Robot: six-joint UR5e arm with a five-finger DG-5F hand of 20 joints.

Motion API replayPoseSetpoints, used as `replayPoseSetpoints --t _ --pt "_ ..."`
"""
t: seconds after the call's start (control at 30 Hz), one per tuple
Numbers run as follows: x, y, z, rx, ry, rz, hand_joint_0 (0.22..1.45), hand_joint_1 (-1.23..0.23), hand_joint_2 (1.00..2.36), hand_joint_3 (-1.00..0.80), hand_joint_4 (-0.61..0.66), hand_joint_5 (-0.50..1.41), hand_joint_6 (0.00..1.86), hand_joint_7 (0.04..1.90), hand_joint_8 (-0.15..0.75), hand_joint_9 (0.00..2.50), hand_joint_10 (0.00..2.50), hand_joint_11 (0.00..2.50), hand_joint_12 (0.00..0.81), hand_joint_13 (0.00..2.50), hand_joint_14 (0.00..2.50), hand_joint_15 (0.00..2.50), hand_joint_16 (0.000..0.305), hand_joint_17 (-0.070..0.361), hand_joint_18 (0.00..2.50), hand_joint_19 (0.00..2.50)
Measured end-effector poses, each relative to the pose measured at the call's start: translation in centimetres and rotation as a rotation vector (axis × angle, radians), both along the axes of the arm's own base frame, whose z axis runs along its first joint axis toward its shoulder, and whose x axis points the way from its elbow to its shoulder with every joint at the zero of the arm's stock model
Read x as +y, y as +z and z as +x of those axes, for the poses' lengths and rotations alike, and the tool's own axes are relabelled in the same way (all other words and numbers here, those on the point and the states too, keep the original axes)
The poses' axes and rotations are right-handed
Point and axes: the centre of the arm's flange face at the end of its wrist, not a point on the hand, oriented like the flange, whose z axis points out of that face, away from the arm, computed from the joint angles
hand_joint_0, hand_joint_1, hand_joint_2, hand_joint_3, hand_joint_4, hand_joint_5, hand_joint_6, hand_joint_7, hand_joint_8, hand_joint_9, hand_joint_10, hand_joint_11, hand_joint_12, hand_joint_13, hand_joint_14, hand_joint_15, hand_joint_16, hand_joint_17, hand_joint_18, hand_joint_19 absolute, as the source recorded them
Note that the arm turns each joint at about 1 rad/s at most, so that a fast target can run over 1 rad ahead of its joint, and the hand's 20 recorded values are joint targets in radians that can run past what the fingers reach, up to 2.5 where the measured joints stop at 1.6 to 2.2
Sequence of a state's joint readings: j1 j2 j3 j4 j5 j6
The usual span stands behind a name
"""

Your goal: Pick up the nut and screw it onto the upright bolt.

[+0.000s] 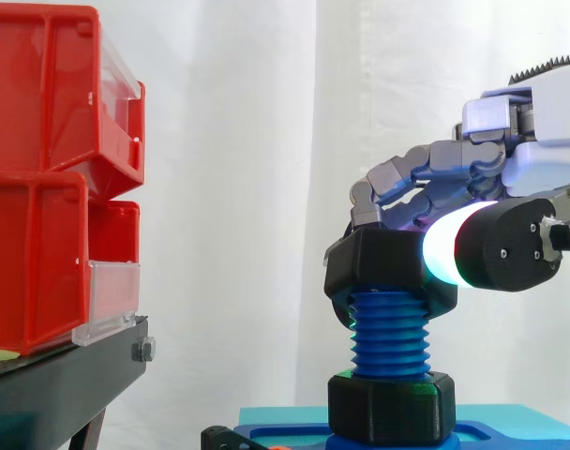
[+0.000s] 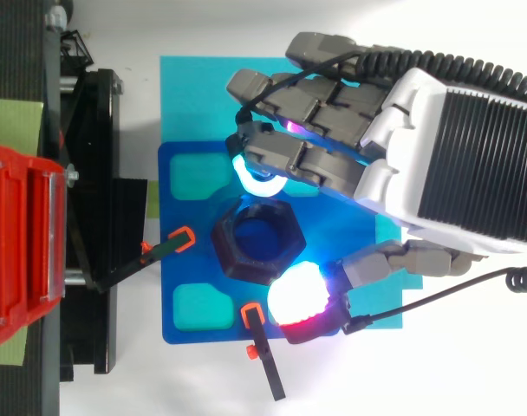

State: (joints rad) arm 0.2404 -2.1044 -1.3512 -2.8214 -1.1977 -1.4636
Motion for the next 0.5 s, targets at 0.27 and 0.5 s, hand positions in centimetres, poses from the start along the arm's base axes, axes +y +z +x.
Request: replayPoseSetpoints --t 0.27,0.5 --pt "0.2 0.4 0.2 -0.007 0.005 0.000 0.56 -0.58 1.01 -0.43 0.33 -0.17 0.59 1.23 0.333 0.53 0.00 0.00 0.298 0.74 0.00 0.03 0.032 0.071 0.55 0.02" --pt "0.6 1.7 0.5 0.003 0.014 -0.005 0.55 -0.58 1.01 -0.42 0.33 -0.17 0.59 1.23 0.333 0.53 0.00 0.00 0.296 0.74 0.00 0.03 0.032 0.071 0.55 0.02"
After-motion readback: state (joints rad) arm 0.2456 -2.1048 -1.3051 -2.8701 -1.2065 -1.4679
